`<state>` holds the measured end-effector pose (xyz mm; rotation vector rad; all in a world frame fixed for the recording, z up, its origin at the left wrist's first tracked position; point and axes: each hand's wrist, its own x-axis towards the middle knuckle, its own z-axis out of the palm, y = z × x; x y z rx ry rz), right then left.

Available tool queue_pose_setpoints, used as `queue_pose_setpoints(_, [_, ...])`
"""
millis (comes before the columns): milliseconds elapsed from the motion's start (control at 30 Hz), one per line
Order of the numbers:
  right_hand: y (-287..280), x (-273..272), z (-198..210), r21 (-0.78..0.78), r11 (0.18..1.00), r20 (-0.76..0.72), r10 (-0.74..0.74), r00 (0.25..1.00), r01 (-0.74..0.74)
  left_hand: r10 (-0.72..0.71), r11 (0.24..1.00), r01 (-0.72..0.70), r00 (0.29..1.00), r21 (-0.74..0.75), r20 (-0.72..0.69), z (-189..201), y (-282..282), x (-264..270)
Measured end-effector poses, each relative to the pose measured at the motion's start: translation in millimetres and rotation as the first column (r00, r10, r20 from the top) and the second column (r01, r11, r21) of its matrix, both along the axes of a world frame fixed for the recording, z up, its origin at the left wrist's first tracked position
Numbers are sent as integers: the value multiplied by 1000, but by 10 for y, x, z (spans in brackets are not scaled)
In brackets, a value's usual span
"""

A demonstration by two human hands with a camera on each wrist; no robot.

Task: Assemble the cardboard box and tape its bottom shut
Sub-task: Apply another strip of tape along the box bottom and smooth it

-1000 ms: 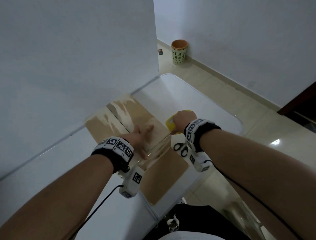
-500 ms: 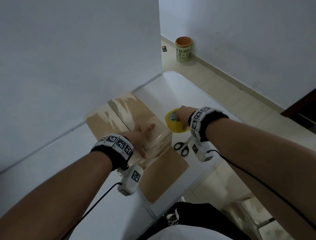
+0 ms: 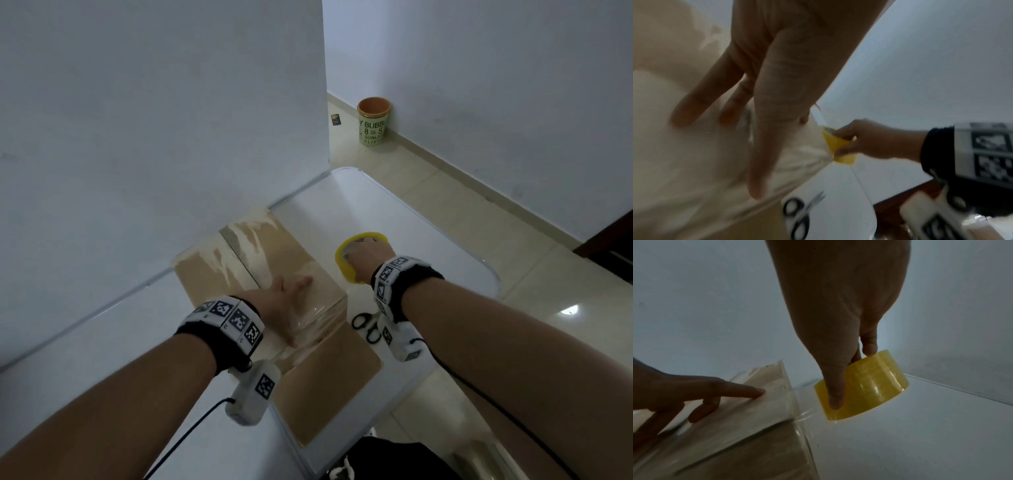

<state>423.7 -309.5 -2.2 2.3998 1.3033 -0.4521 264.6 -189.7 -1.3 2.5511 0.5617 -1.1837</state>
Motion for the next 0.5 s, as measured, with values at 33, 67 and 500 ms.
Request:
queue_pose_setpoints(33, [-10, 0, 20, 16, 1000, -9, 10, 1000, -10, 21, 1000, -22, 1000, -21, -23, 73, 19, 70])
queue_pose_setpoints(67, [-25, 6, 27, 29, 1000, -25, 7, 1000, -6, 32, 998, -33, 999, -53, -25, 154, 44, 162])
queue_pose_setpoints(500, [-135, 103, 7, 205, 977, -52, 74, 996, -62, -211, 965, 239, 951, -104, 228, 85, -190, 1236])
